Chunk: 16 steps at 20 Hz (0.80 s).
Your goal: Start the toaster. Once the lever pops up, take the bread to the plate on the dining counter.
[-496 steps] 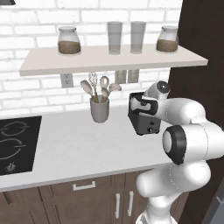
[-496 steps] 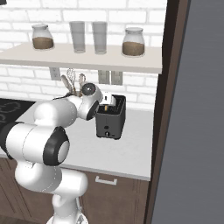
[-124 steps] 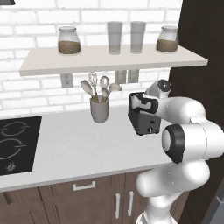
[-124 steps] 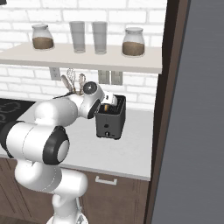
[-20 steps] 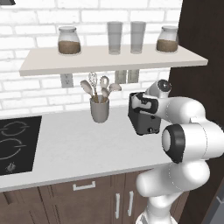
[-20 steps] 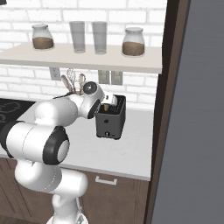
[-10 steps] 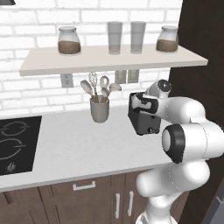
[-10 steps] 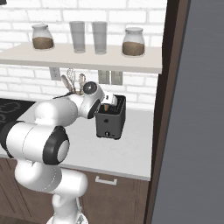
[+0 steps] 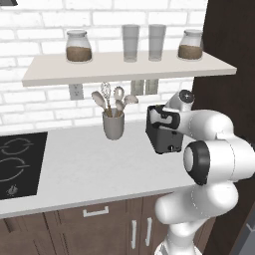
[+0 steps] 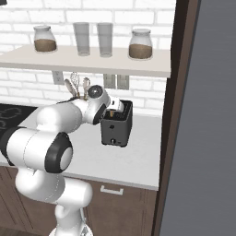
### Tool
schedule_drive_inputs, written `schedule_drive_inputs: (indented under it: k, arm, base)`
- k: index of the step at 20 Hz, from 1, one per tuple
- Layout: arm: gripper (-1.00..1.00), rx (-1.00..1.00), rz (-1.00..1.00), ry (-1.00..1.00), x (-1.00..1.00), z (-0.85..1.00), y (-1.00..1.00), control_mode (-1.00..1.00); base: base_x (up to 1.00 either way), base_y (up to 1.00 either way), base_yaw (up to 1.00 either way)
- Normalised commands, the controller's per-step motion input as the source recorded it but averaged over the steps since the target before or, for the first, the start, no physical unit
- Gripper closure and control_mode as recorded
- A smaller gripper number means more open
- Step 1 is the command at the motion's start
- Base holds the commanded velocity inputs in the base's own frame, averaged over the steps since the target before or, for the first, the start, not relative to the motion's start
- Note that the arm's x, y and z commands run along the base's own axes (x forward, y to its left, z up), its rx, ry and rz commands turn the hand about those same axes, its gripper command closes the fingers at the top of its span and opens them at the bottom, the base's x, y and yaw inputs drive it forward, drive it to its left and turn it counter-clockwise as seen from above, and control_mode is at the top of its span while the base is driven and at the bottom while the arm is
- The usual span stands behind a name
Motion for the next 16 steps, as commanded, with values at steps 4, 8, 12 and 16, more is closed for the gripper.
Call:
schedule_drive_inputs:
  k: [4, 8, 12, 16]
  arm:
    - [-1.0, 0.0, 0.0, 0.08, 0.0, 0.0, 0.0, -1.0]
    - [-1.0, 0.0, 0.0, 0.01, 0.0, 0.0, 0.0, -1.0]
    - [-1.0, 0.0, 0.0, 0.0, 0.0, -0.16, 0.0, -1.0]
    - [-1.0, 0.0, 0.0, 0.0, 0.02, -0.19, 0.0, -1.0]
  base:
    - [0.0, 0.0, 0.0]
    - [0.0, 0.0, 0.0]
    - [0.0, 0.0, 0.0]
    - [0.0, 0.0, 0.0]
